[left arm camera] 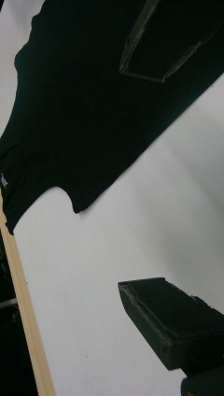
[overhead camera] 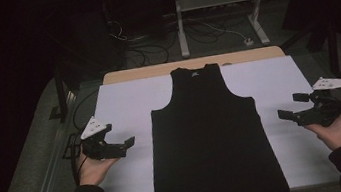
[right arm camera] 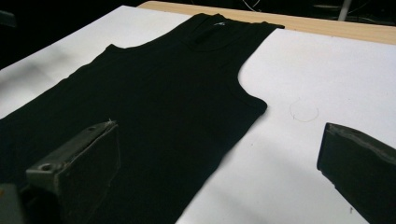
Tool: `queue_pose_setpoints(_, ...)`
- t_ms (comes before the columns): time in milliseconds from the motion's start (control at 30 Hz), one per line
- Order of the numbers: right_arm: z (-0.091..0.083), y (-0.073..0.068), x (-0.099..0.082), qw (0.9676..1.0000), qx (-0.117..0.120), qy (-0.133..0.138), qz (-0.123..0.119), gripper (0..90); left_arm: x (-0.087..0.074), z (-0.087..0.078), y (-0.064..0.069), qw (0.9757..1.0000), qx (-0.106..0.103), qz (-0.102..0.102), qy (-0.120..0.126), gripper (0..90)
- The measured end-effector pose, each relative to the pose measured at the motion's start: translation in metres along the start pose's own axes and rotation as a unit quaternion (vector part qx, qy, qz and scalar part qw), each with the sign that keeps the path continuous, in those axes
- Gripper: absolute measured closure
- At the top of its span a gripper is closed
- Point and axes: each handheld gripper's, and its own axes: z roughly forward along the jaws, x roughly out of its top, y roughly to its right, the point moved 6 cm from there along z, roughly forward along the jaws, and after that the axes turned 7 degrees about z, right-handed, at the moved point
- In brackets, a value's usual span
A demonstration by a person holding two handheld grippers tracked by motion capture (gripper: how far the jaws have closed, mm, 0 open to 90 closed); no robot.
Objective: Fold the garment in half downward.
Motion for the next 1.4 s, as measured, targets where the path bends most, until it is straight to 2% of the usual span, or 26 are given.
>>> queue_pose_setpoints(200,0.002,-0.001,0.008,1.0,0.0,-0.002,-0.006,0.0,0.008,0.004,0.001,0.9999,-0.005,0.009,-0.006,0.0)
queue_pose_setpoints(533,0.006,-0.001,0.019,0.9998,0.003,-0.012,-0.014,0.0,0.017,0.009,-0.005,0.9998,-0.007,0.012,-0.012,0.0)
queue_pose_setpoints(633,0.007,-0.001,0.022,0.9998,0.004,-0.011,-0.014,0.0,0.021,0.011,-0.008,0.9999,-0.011,0.007,-0.008,0.0)
queue_pose_setpoints(700,0.009,0.0,0.024,0.9998,0.005,-0.012,-0.015,0.0,0.021,0.013,-0.009,0.9997,-0.012,0.013,-0.018,0.0)
queue_pose_setpoints(800,0.012,0.0,0.025,0.9997,0.007,-0.017,-0.015,0.0,0.022,0.015,-0.01,0.9996,-0.014,0.012,-0.02,0.0)
queue_pose_setpoints(967,0.016,0.005,0.025,0.9996,0.003,-0.024,-0.016,0.0,0.019,0.025,-0.013,0.999,-0.02,0.017,-0.037,0.0)
queue_pose_setpoints(1067,0.017,0.008,0.026,0.9996,0.002,-0.025,-0.013,0.0,0.019,0.027,-0.014,0.999,-0.021,0.016,-0.036,0.0)
queue_pose_setpoints(1400,0.024,0.015,0.042,0.9993,-0.003,-0.032,-0.018,0.0,0.021,0.038,-0.019,0.998,-0.024,0.02,-0.055,0.0)
